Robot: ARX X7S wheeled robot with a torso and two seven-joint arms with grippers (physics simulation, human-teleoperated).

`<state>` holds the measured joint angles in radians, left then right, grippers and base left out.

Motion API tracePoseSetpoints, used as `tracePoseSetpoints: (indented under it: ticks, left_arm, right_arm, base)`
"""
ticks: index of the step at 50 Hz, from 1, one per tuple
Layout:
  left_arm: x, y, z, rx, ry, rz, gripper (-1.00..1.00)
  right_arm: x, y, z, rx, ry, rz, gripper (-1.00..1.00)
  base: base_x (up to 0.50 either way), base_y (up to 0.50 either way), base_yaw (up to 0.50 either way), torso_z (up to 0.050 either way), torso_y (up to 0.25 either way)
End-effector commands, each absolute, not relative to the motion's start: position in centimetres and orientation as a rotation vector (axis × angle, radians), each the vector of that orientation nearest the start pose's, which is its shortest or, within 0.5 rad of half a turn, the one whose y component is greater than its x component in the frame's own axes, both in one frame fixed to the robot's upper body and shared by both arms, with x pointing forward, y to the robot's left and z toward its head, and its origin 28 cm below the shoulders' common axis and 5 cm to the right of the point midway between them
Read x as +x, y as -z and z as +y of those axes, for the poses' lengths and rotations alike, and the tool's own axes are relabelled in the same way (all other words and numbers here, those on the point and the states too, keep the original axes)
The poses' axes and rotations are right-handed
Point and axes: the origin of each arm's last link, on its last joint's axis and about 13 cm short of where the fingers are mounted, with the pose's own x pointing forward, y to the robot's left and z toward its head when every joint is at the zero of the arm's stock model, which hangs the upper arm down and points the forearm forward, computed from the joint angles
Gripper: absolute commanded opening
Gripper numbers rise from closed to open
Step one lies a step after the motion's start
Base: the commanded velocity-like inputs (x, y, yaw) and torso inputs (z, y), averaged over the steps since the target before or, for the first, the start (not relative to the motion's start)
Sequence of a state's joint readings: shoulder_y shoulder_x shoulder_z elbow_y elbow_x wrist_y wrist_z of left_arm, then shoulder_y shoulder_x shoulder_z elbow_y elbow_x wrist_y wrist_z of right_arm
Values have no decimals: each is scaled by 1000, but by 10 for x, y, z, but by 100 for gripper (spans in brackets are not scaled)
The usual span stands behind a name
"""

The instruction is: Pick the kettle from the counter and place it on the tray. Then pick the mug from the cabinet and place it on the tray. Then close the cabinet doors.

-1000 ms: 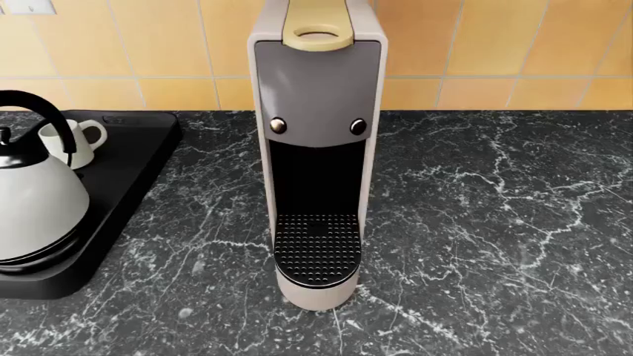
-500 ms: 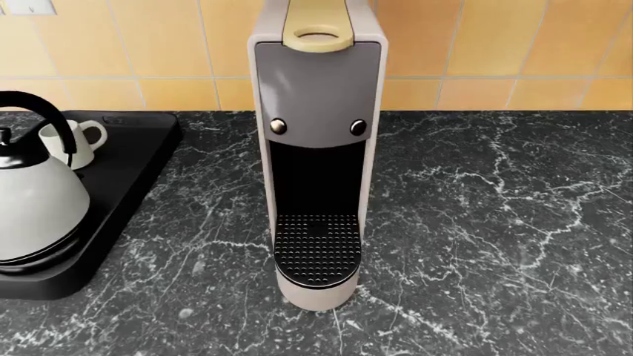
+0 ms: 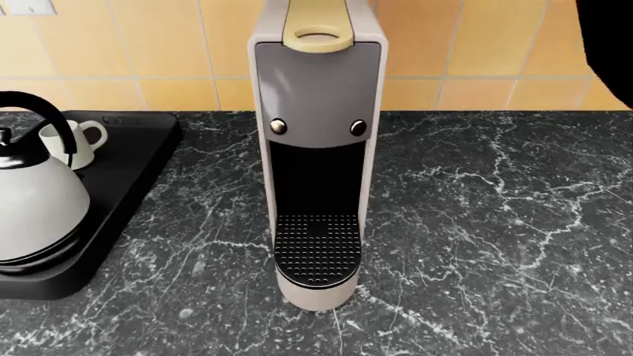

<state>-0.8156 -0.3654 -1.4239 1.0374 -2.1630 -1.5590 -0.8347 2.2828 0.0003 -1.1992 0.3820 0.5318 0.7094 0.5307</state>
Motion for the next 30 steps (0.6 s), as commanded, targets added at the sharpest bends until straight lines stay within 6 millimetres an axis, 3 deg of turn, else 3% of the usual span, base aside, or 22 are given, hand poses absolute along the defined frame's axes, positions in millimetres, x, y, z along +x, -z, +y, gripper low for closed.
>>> tracePoseSetpoints:
  ticks: [1,20,25,30]
  left_arm:
    - [109,-258,280,-204,-39,-733,100]
    - [109,-256,281,-209,-42,-726,100]
    - [109,-255,281,-209,-42,-724,100]
    - [109,-255,281,-210,-41,-721,100]
  right_arm:
    - [329,-453,19,-1042,130,-394,100]
    - [353,-421,0,-1288,261,-281,100]
    - [353,-423,-1,-1286,269,-286,100]
    - [347,-438,3,-1166,246,-330,100]
  base:
    - [0,0,-2,0,0]
    - [4,-1,-3,0,0]
    - [5,-3,-4,0,0]
    - [5,-3,-4,0,0]
